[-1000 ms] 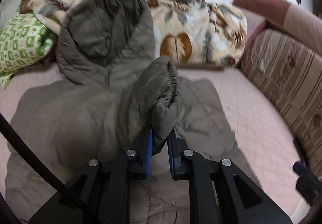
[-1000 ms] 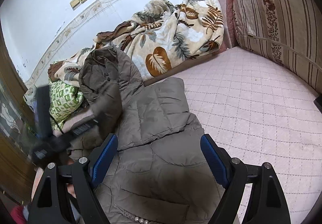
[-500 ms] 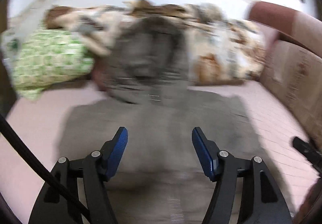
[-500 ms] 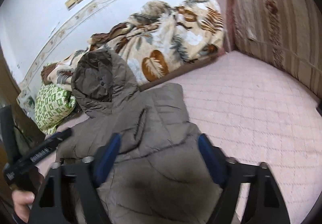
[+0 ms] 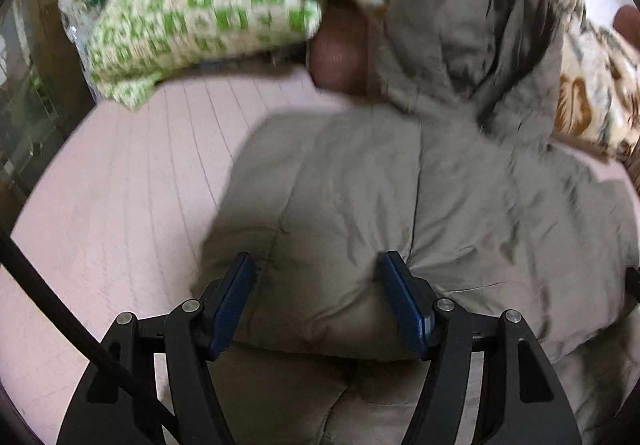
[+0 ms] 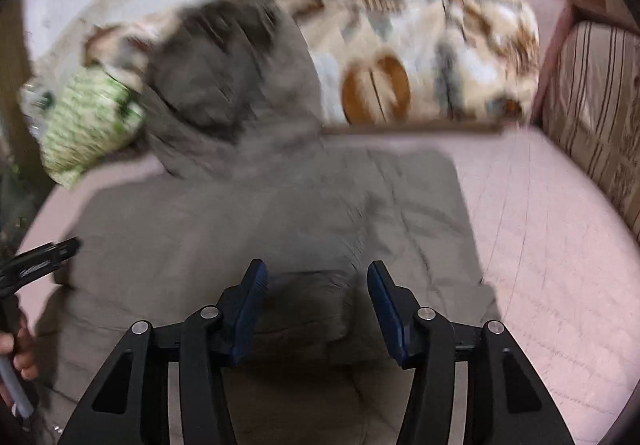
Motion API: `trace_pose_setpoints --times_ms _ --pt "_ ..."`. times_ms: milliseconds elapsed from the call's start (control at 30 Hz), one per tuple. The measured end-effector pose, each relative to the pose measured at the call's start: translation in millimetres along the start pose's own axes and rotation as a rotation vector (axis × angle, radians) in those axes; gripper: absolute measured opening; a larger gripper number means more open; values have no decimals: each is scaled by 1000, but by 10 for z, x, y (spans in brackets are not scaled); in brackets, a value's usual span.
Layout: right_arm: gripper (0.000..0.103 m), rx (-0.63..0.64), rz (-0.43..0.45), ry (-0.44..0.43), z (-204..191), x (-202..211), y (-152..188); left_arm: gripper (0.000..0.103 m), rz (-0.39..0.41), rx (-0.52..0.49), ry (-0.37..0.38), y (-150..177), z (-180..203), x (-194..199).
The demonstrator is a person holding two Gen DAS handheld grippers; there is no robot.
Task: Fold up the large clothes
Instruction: 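Move both tools down to the jacket hem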
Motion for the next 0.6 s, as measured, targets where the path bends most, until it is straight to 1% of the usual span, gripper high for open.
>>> trace_pose_setpoints --times_ms 67,133,200,267,333,367,400,467,533,600 --pt "57 -35 -67 -18 111 -210 49 67 -9 12 17 57 6 -66" --pt "58 -41 -121 -11 151 -353 82 67 -19 13 15 51 11 -87" --pt "59 -32 -136 6 154 -401 74 67 -26 9 13 36 13 -78" --pt "60 -20 -137 34 131 -395 72 67 -4 21 7 21 -36 43" --pt "60 -15 -109 48 84 -269 28 67 40 13 11 61 -89 263" --pt "60 -26 -93 31 63 -179 1 66 53 4 13 90 -102 348" --pt "60 -37 -83 9 18 -92 -23 66 81 -11 17 171 -129 525" --pt "61 -48 -63 -33 -55 128 -15 67 106 -20 25 334 -174 763" --pt "61 -30 -51 -51 -164 355 53 68 115 -34 47 518 -218 972" --pt "61 8 -50 -69 -313 528 163 69 135 -50 53 781 -286 1244"
Point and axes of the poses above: each gripper's, at about its wrist camera, not at the fingertips, and x roughly against the way its jaws point, z to its right, y to its underside, the point moved 4 cm from there along -x, roughly the way its jaws point, and after that the axes turned 11 degrees about -y, right-handed, at the moved point
